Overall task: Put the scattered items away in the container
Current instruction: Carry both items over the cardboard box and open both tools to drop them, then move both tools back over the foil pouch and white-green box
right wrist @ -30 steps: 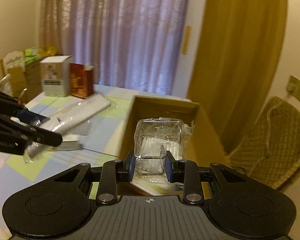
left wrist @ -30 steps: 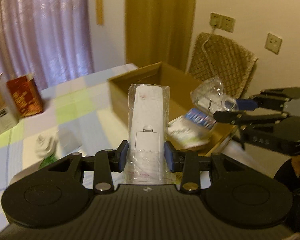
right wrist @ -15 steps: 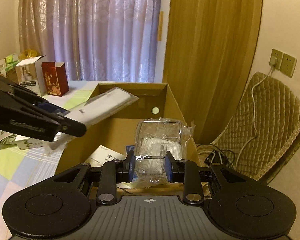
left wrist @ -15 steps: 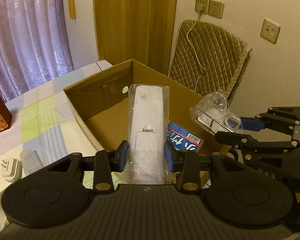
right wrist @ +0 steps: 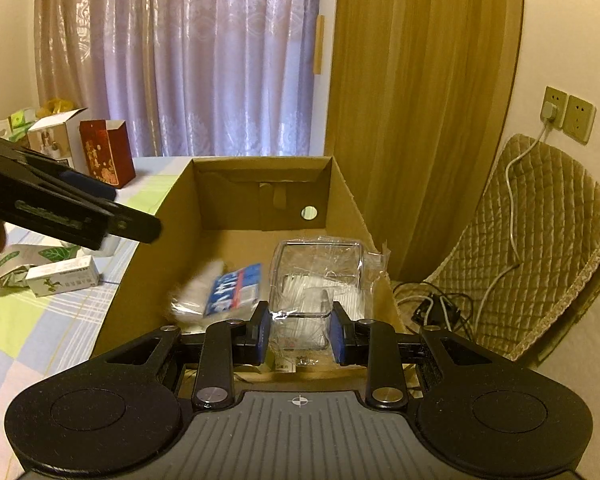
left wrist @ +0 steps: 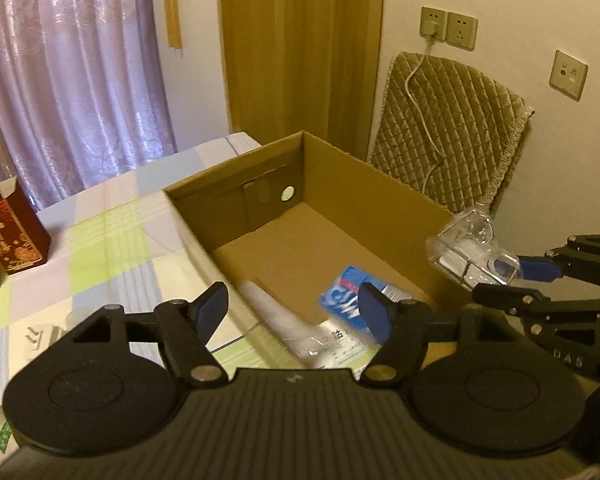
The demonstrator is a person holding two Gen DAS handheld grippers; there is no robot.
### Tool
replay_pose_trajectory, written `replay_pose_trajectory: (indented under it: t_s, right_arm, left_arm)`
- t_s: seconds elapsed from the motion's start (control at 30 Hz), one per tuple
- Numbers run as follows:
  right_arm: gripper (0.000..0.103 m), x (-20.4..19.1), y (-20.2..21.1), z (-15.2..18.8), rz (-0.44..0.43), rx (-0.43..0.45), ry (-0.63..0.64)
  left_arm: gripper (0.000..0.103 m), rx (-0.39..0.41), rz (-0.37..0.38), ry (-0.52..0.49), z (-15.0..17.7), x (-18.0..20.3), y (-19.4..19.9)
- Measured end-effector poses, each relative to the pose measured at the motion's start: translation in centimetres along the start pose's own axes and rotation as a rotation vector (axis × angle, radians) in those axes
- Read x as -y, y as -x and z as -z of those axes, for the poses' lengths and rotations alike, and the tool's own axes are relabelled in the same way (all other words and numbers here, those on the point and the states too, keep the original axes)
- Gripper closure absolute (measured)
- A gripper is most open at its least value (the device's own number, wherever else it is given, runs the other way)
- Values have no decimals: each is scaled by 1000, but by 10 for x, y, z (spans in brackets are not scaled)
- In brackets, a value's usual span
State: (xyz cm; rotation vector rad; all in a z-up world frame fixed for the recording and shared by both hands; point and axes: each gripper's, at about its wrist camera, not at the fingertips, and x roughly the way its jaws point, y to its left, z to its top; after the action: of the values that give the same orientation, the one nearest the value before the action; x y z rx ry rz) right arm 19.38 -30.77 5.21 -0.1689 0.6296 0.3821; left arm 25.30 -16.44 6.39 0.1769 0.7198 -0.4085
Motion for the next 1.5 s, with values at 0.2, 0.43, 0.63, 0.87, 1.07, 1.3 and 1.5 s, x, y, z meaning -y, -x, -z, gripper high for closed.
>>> replay_pose_trajectory:
  t_s: [0.2, 0.43, 0.63, 0.87, 1.07, 1.3, 1.5]
  right_arm:
    - [71, -8, -1, -4, -10, 3, 14]
    - [70, -12, -12, -9, -8, -11, 36]
    - [70, -11, -23, -15, -7, -19, 49]
    - [8, -9, -16, -21, 3, 62, 55]
    - [8, -9, 2, -12, 1, 72, 52]
    - [8, -21, 24, 9, -17, 62, 46]
    - [8, -32, 37, 15, -27, 56, 38]
  left_arm:
    - [36, -4, -9, 25, 12, -11, 12]
    - [36, -5, -10, 37, 22, -18, 20]
    - [35, 6, -10, 53, 23, -26, 24]
    - [31, 9, -14, 64, 26, -30, 28]
    - [30, 2, -25, 82, 37, -37, 36]
    - [28, -5, -48, 109, 59, -47, 57]
    - [27, -13, -68, 134, 76, -58, 76]
